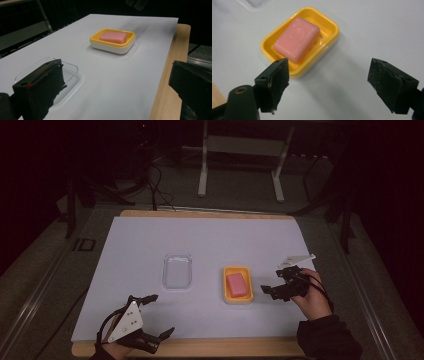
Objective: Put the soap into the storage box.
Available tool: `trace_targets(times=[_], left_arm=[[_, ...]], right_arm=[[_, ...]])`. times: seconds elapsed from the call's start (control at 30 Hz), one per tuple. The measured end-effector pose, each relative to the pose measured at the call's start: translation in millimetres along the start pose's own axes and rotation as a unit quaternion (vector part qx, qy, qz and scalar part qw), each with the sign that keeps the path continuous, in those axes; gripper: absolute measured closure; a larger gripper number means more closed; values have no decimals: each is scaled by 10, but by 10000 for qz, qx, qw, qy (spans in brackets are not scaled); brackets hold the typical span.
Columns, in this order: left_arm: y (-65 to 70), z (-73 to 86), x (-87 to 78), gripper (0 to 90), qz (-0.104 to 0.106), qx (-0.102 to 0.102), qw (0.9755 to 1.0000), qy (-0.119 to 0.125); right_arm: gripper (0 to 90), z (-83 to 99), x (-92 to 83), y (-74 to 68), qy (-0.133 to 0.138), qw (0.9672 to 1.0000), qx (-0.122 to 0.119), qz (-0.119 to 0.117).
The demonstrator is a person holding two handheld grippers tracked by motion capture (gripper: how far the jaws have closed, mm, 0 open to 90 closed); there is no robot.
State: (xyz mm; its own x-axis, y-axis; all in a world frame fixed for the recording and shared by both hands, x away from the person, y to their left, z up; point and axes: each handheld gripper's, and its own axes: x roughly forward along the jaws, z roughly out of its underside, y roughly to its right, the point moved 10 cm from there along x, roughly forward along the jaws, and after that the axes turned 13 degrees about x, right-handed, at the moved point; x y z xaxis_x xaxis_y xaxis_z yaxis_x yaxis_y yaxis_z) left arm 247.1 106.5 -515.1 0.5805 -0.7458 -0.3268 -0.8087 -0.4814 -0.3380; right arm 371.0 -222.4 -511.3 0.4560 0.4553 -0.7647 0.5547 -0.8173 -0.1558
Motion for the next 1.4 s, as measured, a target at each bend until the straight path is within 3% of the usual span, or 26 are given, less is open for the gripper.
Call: trace_targets(times=[0.17, 0.37, 0.5, 0.87, 1.03, 1.23, 1.4], left_arm=[[-1, 2, 0, 6, -2, 0, 10000, -4], [1, 1, 0, 6, -4, 5, 10000, -2], [1, 1, 0, 6, -1, 4, 10000, -6], [5, -1, -3, 6, 6, 8, 10000, 3], [2, -2, -5, 6, 5, 13, 10000, 4], [8, -3, -3, 6, 25, 14, 10000, 3], [10, 2, 2, 6, 38, 38, 10000, -23]], right_arm=[[165, 133, -17, 60, 49, 9998, 175, 51], [160, 283, 2, 86, 168, 9991, 383, -59], [134, 357, -1, 169, 312, 9982, 500, 98], [127, 589, -3, 303, 309, 9960, 837, 104], [125, 618, -41, 371, 526, 9948, 811, 310], [124, 621, -7, 374, 629, 9940, 865, 240], [124, 655, 45, 399, 538, 9943, 890, 230]])
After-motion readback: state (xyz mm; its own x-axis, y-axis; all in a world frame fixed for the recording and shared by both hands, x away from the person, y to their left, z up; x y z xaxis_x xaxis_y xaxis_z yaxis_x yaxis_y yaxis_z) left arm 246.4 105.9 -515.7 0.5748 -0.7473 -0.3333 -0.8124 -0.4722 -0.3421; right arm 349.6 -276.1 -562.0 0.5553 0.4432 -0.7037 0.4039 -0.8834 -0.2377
